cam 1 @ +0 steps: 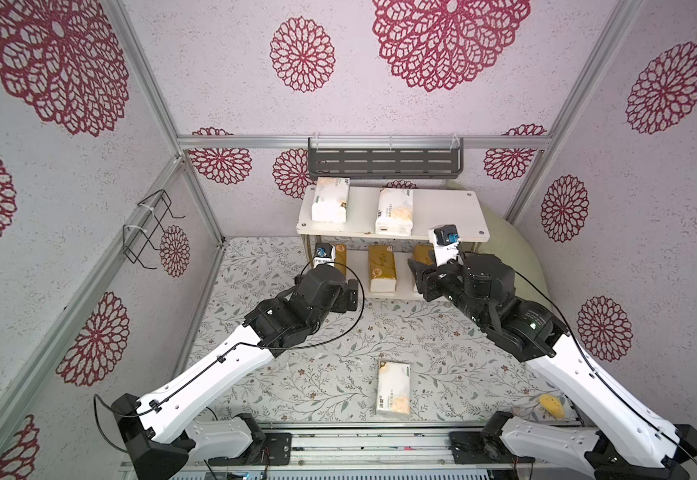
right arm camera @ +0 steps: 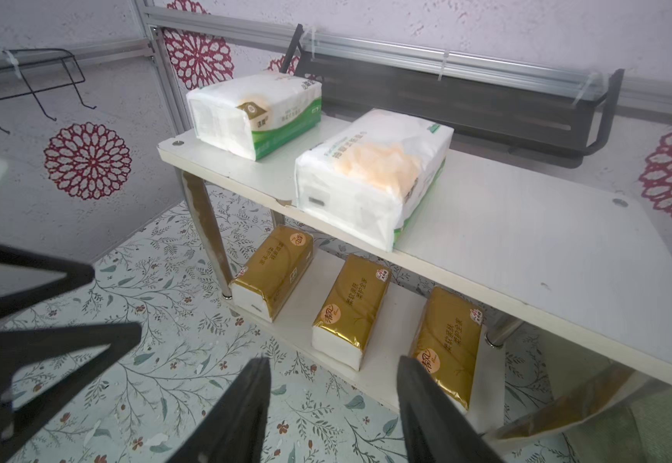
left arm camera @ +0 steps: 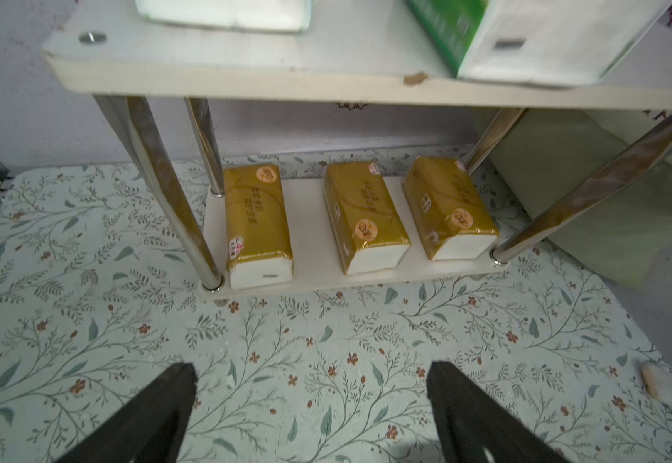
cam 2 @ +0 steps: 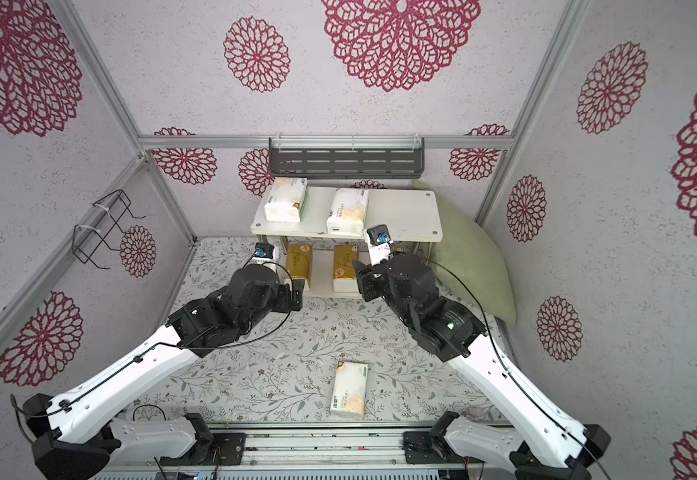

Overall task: Place the tissue boxes on the shelf by color
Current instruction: Adjust the box of tissues on the shelf.

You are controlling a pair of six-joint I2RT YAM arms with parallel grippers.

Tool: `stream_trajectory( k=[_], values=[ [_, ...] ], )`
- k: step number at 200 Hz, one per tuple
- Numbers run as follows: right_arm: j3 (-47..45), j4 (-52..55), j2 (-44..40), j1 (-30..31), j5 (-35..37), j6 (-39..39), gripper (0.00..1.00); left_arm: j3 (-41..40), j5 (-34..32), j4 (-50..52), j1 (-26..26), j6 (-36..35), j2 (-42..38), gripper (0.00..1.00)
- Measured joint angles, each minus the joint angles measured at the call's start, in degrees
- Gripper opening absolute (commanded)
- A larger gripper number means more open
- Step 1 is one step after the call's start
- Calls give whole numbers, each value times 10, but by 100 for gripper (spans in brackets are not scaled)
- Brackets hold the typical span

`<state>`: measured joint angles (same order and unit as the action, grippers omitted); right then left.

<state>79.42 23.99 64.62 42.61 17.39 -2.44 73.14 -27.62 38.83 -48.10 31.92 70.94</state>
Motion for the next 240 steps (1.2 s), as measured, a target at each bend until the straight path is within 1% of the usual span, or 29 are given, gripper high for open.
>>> stream_trajectory(
  k=[36,61,116,149,240],
  values=[
    [35,0,57,-76,-42,30,55,-89,53,-14,-1,51,17,100],
    [54,-1,92,-105,-68,45,55,-129,83,-35,-6,76,45,100],
    [67,-7,122,-113,-107,61,55,-152,119,-78,-11,104,61,100],
    [76,-23,133,-119,-117,65,55,-168,137,-99,-15,119,90,99],
    [83,-49,165,-143,-135,65,56,-179,152,-112,-23,134,103,99]
  ],
)
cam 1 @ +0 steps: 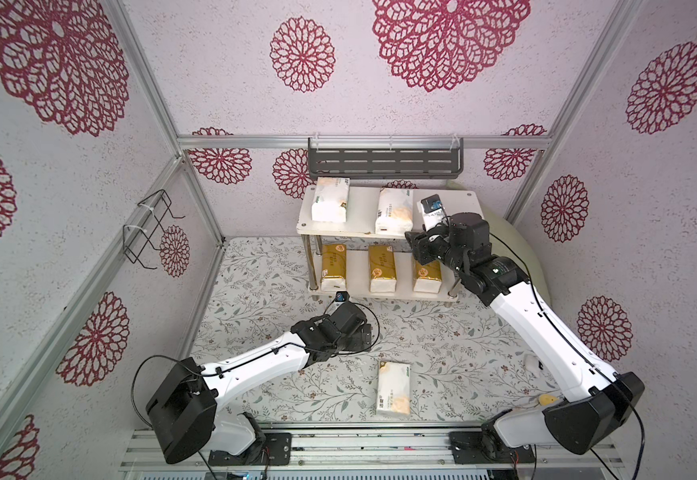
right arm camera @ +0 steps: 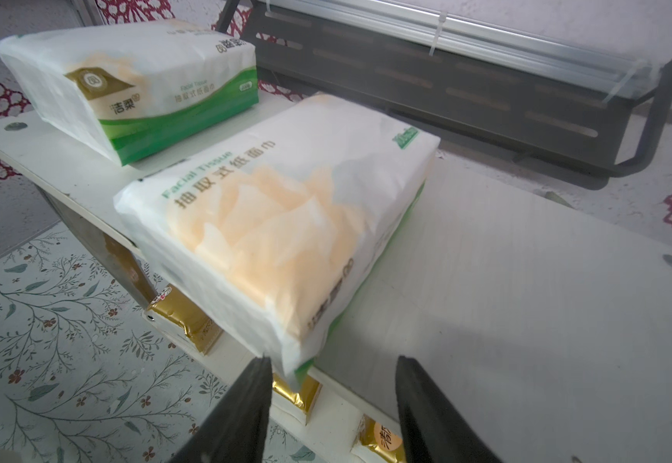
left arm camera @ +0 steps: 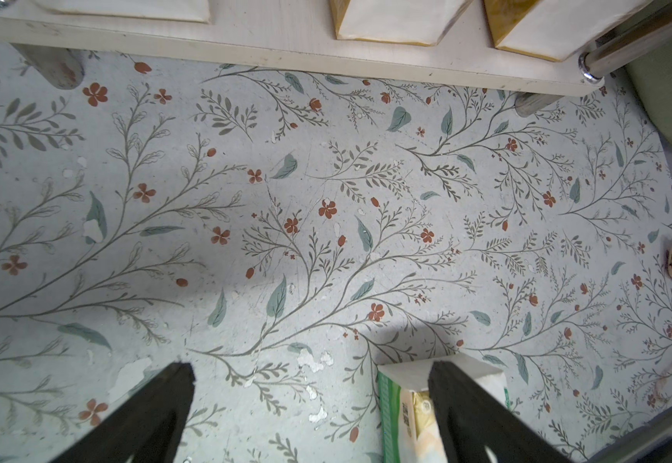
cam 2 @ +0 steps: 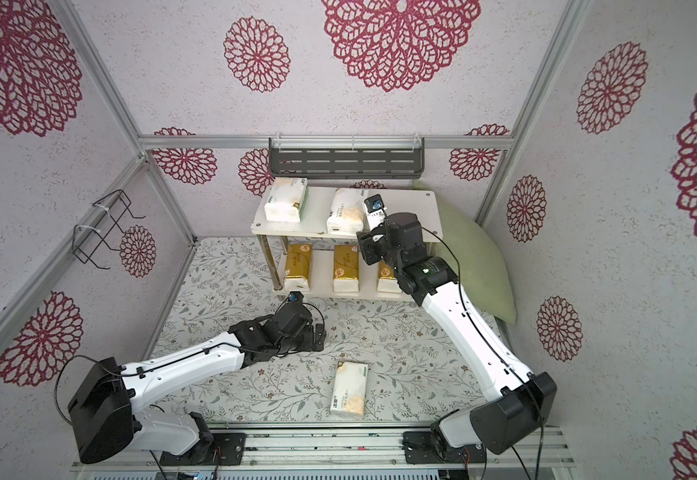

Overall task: Place the tissue boxes on the shelf by color
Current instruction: Adjust the box of tissues on the shelf.

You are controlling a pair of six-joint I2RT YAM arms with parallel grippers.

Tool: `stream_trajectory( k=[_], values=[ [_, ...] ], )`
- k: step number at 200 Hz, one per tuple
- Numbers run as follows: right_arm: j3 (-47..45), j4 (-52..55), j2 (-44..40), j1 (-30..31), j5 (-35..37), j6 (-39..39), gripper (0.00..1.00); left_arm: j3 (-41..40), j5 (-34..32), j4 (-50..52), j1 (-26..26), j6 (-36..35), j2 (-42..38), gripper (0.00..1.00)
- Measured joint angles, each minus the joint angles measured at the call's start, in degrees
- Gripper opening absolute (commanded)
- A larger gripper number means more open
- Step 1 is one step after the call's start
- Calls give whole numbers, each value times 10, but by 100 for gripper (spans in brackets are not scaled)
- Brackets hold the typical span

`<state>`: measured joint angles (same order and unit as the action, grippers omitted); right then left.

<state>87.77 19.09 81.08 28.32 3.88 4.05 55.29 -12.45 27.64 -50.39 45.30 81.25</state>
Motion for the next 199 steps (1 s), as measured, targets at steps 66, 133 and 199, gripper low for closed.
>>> stream_trajectory(
  k=[66,133,199],
  values=[
    [0,-14,6,-12,-4,-1,57,0,3,-4,-1,2,12,99],
    [0,-30,10,-22,-29,-2,58,0,3,-5,-2,2,19,99],
    [-3,-50,10,-22,-66,-13,72,0,4,-5,-3,4,24,99]
  ],
)
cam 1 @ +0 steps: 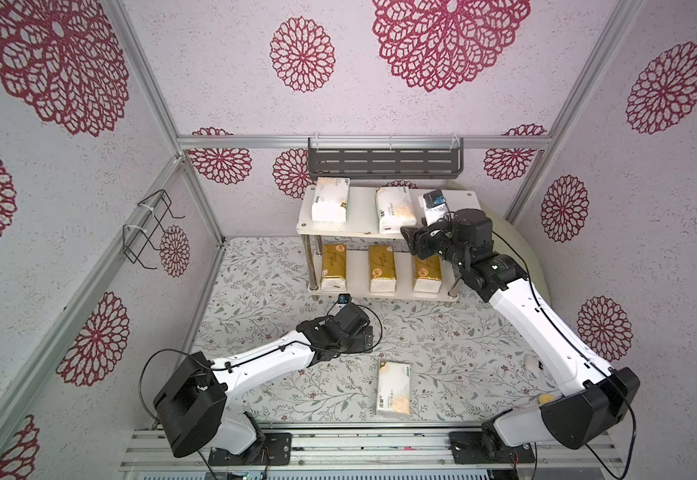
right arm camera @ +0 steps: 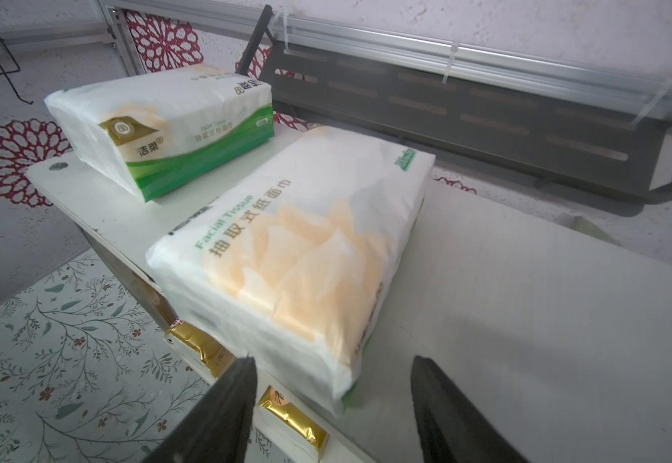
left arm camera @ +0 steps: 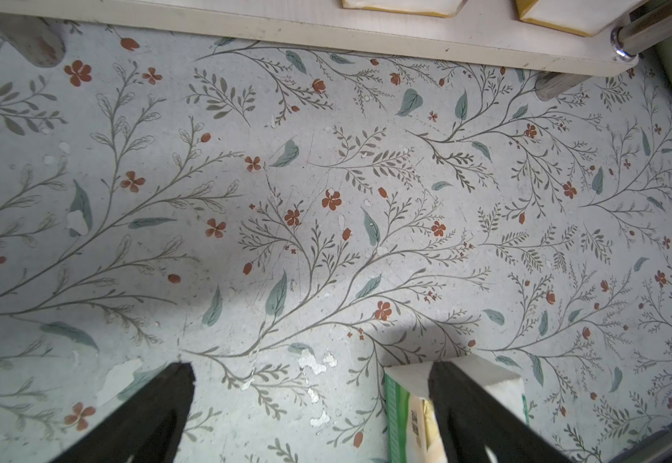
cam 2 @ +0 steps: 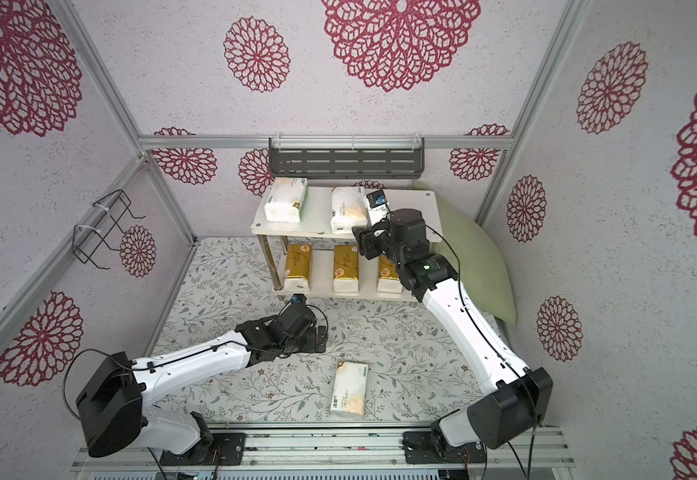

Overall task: Place the tissue boxes on the shelf by color
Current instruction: Adjust the box of tissues on the shelf.

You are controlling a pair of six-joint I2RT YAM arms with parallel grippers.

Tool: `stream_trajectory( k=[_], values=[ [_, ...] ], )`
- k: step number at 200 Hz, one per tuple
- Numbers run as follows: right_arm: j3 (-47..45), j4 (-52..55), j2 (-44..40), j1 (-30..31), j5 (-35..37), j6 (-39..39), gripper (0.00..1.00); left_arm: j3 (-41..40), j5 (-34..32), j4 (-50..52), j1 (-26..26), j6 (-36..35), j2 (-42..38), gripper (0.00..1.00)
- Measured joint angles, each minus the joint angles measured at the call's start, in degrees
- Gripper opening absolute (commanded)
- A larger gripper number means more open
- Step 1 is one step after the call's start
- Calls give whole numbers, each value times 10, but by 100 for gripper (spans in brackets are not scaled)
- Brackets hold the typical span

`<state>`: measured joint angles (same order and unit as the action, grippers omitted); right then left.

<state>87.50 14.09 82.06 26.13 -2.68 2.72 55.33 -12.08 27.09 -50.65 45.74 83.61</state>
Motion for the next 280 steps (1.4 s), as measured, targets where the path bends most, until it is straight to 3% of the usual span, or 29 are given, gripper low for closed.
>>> stream_trajectory(
  k=[98,280],
  values=[
    [-3,-35,18,0,-11,-19,80,0,0,-2,-2,0,8,99],
    [-19,-80,34,7,-16,-43,81,0,-2,-3,-3,5,8,99]
  ],
)
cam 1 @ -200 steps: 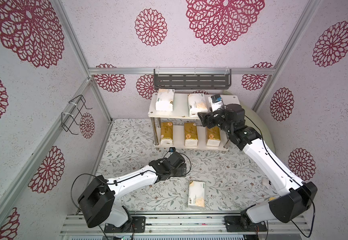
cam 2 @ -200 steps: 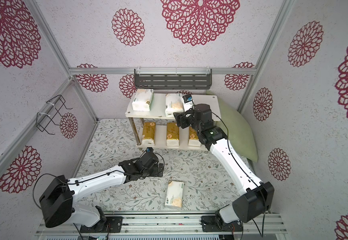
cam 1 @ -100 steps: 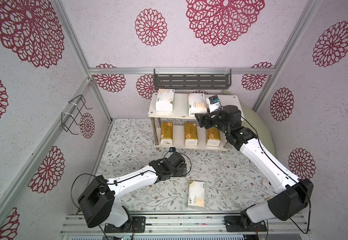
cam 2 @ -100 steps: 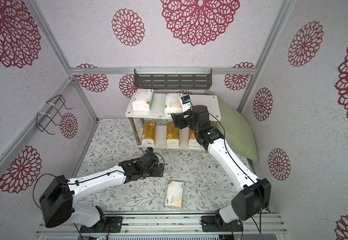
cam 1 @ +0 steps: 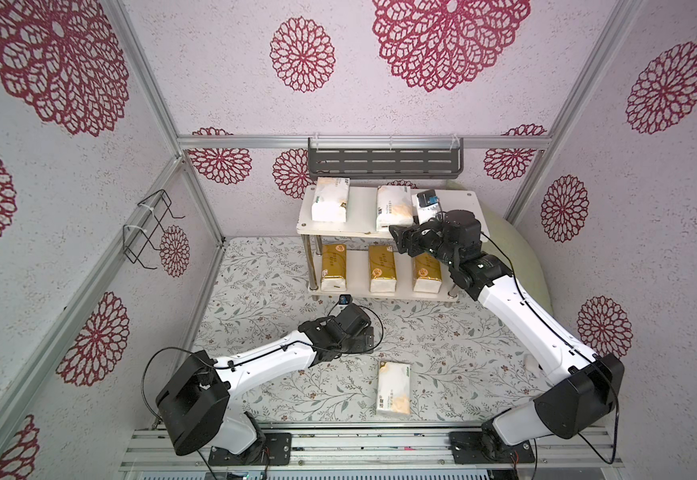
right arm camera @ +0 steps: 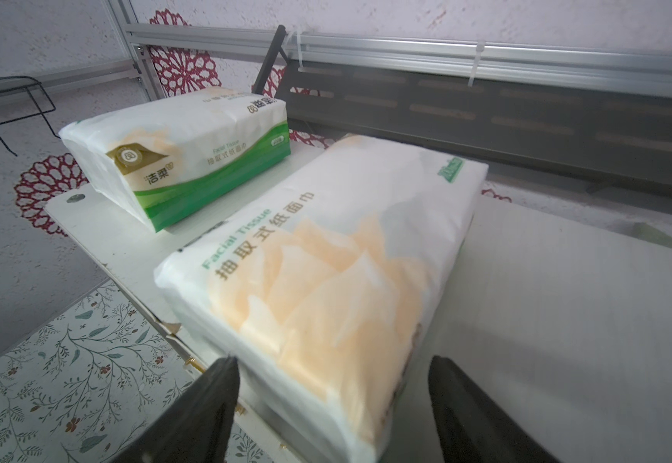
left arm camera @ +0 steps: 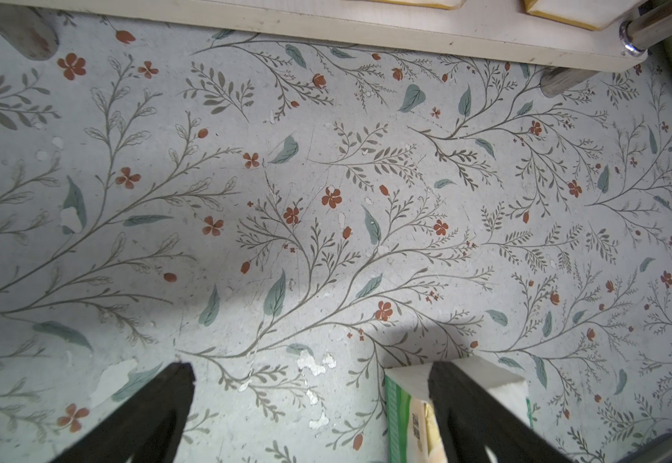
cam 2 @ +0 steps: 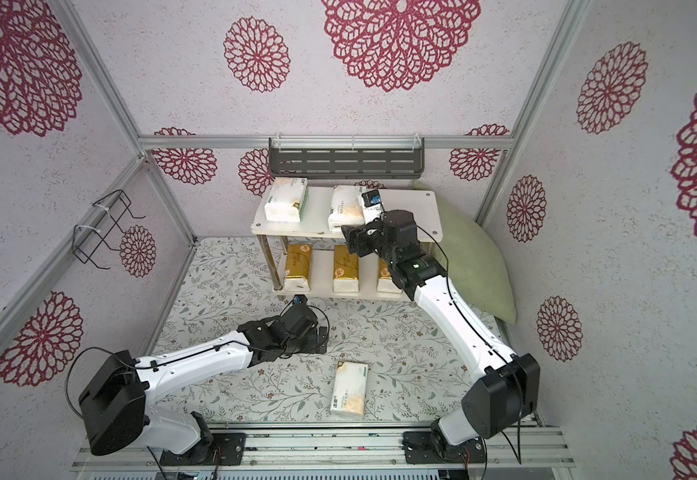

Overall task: Place the tissue boxes on the shelf by color
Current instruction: Adjust the box of tissues on the shelf.

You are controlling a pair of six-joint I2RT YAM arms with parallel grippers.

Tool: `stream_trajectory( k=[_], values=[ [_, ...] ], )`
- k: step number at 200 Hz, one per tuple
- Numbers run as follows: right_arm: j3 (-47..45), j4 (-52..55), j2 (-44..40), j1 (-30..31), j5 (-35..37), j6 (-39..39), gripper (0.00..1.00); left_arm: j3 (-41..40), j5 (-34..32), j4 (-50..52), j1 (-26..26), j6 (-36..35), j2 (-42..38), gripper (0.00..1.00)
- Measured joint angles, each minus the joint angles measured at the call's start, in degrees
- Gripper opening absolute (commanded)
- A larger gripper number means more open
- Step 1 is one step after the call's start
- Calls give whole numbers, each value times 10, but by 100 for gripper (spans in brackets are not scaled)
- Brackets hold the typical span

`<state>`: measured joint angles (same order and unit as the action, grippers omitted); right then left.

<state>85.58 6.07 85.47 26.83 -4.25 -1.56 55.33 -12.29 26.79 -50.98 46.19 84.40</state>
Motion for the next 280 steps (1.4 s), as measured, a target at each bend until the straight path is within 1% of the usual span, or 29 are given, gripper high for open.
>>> stream_trajectory(
  k=[121,196,280],
  values=[
    [0,-3,6,0,15,5,79,-3,-2,-4,0,6,-1,99],
    [3,-2,8,-1,16,5,77,-5,-2,-4,0,6,-1,99],
    [8,-3,13,-6,17,6,77,-5,-2,-4,0,5,-1,99]
  ],
)
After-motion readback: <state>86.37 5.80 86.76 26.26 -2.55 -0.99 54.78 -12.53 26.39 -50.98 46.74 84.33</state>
